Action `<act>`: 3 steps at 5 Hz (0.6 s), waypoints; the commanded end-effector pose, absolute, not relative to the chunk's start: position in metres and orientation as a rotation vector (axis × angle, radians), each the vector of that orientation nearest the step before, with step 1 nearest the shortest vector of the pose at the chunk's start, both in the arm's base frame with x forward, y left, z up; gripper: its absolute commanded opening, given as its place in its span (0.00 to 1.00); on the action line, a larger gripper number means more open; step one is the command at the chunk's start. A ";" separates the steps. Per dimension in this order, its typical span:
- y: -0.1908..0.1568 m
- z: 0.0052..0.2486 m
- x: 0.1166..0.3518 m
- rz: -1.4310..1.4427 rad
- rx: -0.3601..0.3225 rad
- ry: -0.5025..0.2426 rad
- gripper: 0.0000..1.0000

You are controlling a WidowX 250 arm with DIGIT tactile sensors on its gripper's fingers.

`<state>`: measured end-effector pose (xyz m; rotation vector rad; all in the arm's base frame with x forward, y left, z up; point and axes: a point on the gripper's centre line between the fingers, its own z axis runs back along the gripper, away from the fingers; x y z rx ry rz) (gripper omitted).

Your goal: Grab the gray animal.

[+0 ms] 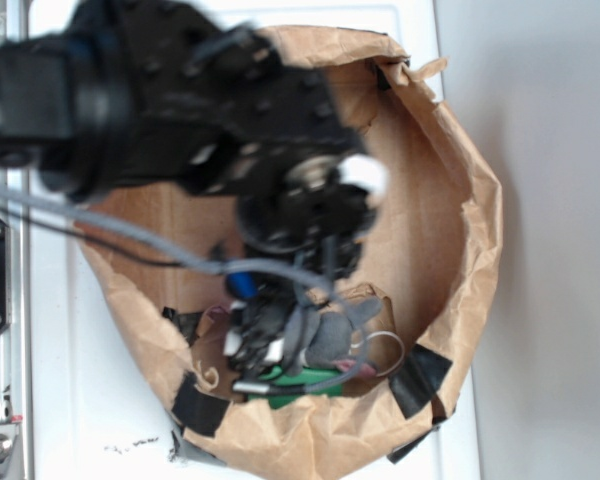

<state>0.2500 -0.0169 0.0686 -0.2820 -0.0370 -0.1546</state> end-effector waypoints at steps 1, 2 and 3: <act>-0.040 0.074 0.253 -0.098 -0.241 -0.276 1.00; -0.052 0.080 0.261 -0.058 -0.294 -0.255 1.00; -0.066 0.078 0.274 -0.019 -0.264 -0.238 1.00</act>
